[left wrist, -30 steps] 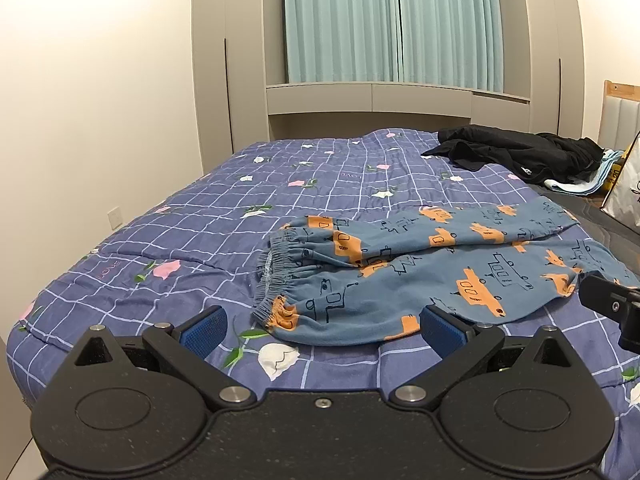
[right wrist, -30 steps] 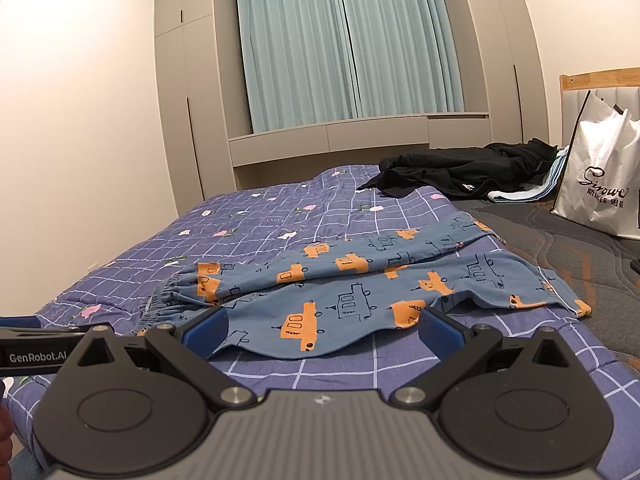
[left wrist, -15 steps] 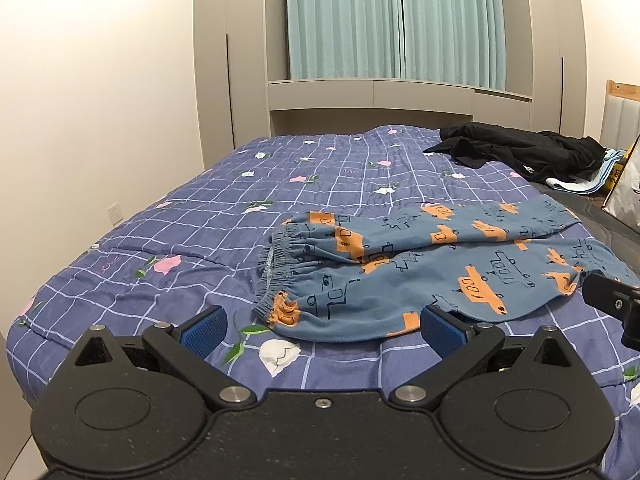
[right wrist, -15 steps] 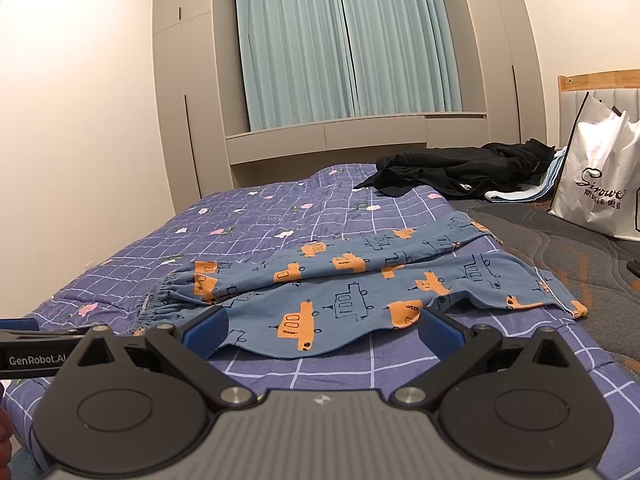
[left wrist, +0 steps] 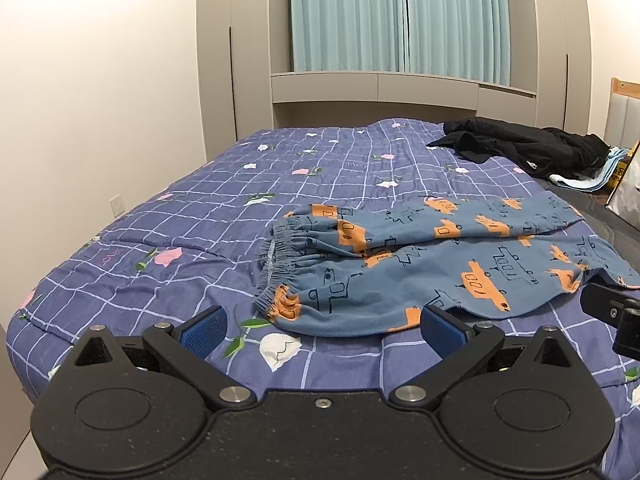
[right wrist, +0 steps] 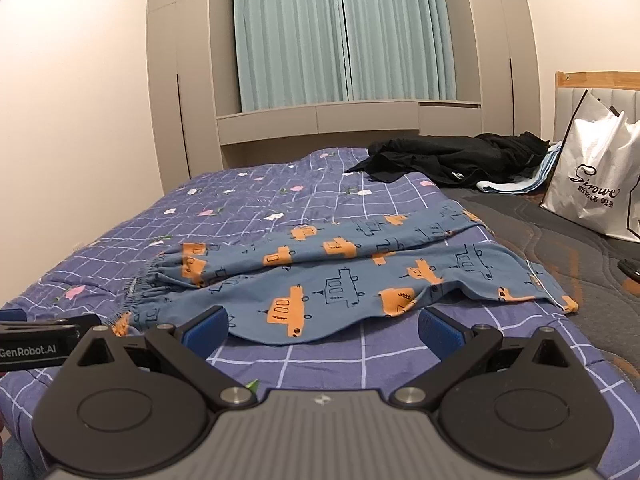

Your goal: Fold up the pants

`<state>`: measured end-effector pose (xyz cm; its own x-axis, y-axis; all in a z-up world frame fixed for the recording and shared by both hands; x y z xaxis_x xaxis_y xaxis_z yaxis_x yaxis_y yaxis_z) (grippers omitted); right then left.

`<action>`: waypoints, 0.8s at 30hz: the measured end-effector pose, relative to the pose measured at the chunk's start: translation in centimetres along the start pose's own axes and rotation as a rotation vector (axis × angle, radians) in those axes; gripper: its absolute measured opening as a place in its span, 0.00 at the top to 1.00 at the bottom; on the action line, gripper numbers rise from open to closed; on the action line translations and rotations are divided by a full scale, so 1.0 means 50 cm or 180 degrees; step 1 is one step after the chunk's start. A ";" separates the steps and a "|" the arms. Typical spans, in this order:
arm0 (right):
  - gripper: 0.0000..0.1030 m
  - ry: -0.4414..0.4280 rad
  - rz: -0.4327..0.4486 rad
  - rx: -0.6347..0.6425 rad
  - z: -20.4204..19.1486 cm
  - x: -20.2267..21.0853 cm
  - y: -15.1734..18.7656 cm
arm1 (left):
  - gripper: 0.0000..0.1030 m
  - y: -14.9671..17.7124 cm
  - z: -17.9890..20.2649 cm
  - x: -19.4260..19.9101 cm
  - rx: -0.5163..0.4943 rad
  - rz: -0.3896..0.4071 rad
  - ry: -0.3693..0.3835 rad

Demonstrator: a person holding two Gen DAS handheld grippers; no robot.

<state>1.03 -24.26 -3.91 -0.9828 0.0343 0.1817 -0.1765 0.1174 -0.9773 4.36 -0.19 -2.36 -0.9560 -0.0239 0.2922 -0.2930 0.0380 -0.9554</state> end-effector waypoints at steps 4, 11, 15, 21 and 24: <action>0.00 0.0056 -0.0072 0.0007 0.002 -0.008 0.001 | 0.01 0.001 0.003 -0.001 -0.0011 -0.0018 -0.0001; 0.00 0.0085 -0.0167 0.0037 0.003 -0.017 -0.002 | 0.01 0.001 0.005 -0.008 -0.0019 -0.0054 0.0009; 0.00 0.0080 -0.0195 0.0052 0.000 -0.021 -0.004 | 0.01 0.001 0.005 -0.012 -0.0022 -0.0077 0.0010; 0.00 0.0094 -0.0250 0.0086 -0.002 -0.028 -0.013 | 0.01 -0.009 0.004 -0.024 -0.0028 -0.0106 0.0026; 0.00 0.0097 -0.0269 0.0101 -0.003 -0.033 -0.019 | 0.01 -0.016 0.004 -0.032 -0.0022 -0.0122 0.0036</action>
<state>2.82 -24.28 -3.27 -0.9622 0.0558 0.2665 -0.2610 0.0897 -0.9612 6.13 -0.39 -2.08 -0.9442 -0.0142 0.3292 -0.3295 0.0442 -0.9431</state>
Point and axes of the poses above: each gripper's, at about its wrist camera, not at the fingertips, and x roughly against the way its jaws point, z to its right, y to its underside, the point moved 5 cm from there along -x, roughly the way its jaws point, and after that the axes turned 12 degrees about z, right-handed, at the moved point
